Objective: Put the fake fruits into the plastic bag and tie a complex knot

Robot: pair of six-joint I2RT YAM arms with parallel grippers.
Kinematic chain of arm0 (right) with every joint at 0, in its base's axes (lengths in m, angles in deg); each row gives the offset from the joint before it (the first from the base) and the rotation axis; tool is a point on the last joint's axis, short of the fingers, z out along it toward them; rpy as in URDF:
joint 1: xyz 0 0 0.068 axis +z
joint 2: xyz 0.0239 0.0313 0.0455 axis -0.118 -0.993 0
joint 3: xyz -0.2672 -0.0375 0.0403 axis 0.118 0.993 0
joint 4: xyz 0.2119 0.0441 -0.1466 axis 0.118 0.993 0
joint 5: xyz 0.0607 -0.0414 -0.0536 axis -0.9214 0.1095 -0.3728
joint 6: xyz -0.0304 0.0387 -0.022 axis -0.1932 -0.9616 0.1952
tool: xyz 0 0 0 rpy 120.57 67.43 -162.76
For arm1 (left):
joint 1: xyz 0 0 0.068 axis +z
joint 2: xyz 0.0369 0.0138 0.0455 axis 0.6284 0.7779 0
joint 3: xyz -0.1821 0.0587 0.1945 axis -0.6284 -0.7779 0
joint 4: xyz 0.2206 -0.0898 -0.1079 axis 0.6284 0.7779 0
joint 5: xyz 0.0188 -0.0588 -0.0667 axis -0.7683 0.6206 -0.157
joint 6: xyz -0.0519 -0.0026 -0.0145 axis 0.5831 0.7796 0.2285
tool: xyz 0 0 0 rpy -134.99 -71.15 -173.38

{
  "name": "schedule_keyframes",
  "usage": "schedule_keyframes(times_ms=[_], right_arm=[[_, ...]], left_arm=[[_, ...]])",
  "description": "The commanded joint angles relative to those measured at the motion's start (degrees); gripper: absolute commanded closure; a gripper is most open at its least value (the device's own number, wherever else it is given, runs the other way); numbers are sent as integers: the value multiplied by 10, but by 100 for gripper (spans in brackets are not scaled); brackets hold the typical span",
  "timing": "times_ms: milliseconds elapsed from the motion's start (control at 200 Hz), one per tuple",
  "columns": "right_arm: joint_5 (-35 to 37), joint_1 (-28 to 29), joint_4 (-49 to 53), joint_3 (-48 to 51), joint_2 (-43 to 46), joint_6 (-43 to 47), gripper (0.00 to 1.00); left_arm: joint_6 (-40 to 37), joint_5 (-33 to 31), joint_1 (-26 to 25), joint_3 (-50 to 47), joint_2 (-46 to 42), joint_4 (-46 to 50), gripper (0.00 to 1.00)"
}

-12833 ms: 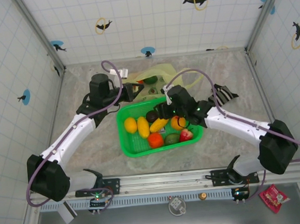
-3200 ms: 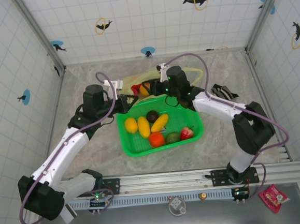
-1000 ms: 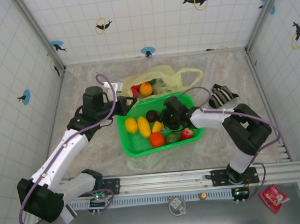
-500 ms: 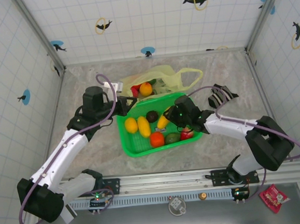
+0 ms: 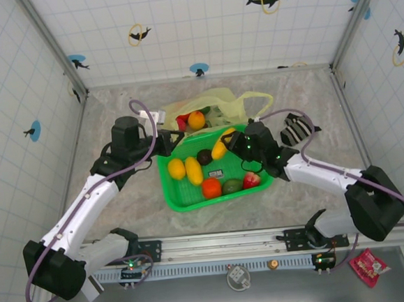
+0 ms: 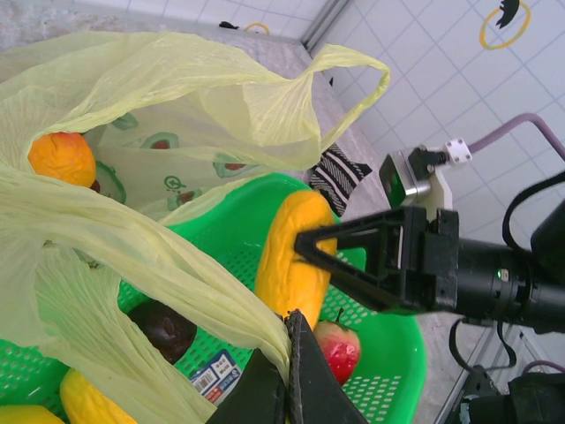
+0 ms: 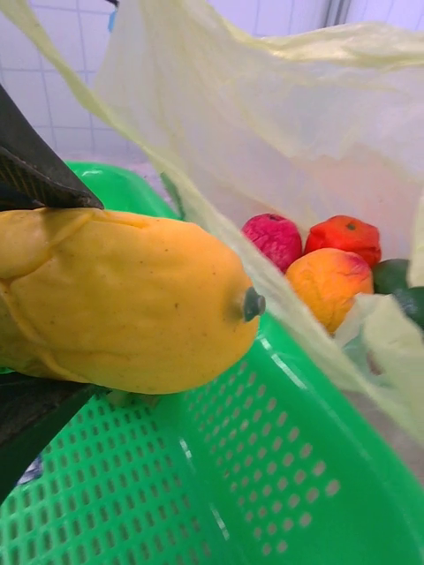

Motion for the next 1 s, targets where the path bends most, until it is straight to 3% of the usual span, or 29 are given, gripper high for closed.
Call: schedule_keyframes(times_ms=[0, 310, 641, 996], right_arm=[[-7, -12, -36, -65, -29, 7, 55], [0, -18, -24, -208, -157, -24, 54], [30, -14, -44, -284, -265, -64, 52], [129, -3, 38, -422, -352, -39, 48]], left_arm=[[-6, 0, -2, -7, -11, 5, 100], [-7, -1, -3, -3, -9, 5, 100], [-8, 2, -2, 7, -5, 6, 100], [-11, -8, -2, 15, -8, 5, 100]])
